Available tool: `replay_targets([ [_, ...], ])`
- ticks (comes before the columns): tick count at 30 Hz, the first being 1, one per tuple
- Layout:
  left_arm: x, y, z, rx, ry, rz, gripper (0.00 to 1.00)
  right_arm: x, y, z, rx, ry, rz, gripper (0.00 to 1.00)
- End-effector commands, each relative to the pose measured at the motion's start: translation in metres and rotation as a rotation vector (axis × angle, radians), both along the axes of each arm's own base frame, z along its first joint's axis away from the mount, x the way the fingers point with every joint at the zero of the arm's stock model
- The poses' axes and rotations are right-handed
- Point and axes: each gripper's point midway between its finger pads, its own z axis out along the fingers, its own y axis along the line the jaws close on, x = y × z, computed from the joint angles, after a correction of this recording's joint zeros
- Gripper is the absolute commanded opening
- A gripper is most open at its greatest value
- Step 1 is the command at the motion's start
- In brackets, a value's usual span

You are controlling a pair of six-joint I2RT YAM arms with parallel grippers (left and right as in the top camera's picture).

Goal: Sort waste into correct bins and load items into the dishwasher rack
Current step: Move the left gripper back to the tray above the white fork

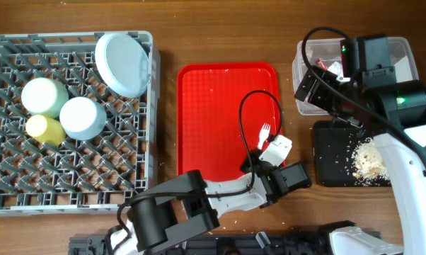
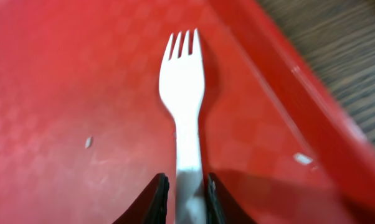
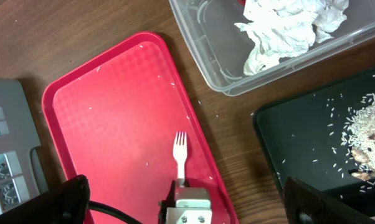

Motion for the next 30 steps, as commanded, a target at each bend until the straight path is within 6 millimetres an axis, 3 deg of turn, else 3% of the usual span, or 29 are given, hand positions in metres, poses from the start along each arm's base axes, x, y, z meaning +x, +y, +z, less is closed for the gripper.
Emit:
replay_targets([
  [1,-0.020,0.024,-0.046,0.050,0.221,0.007,0.22,0.003,-0.003,-0.001,-0.023,0.001,-0.001,1.00],
  [8,0.007,0.050,-0.064,-0.115,0.513,0.137,0.18,0.003,-0.003,-0.001,-0.023,0.001,-0.001,1.00],
  [15,0.033,0.088,-0.067,-0.143,0.574,0.257,0.24,0.003,-0.003,-0.001,-0.023,0.001,-0.002,1.00],
  [24,0.026,0.081,-0.068,-0.206,0.647,0.273,0.05,0.003,-0.003,-0.001,-0.023,0.001,-0.001,1.00],
  [30,0.022,0.085,-0.063,-0.193,0.657,0.279,0.04,0.003,-0.003,-0.001,-0.022,0.001,-0.002,1.00],
])
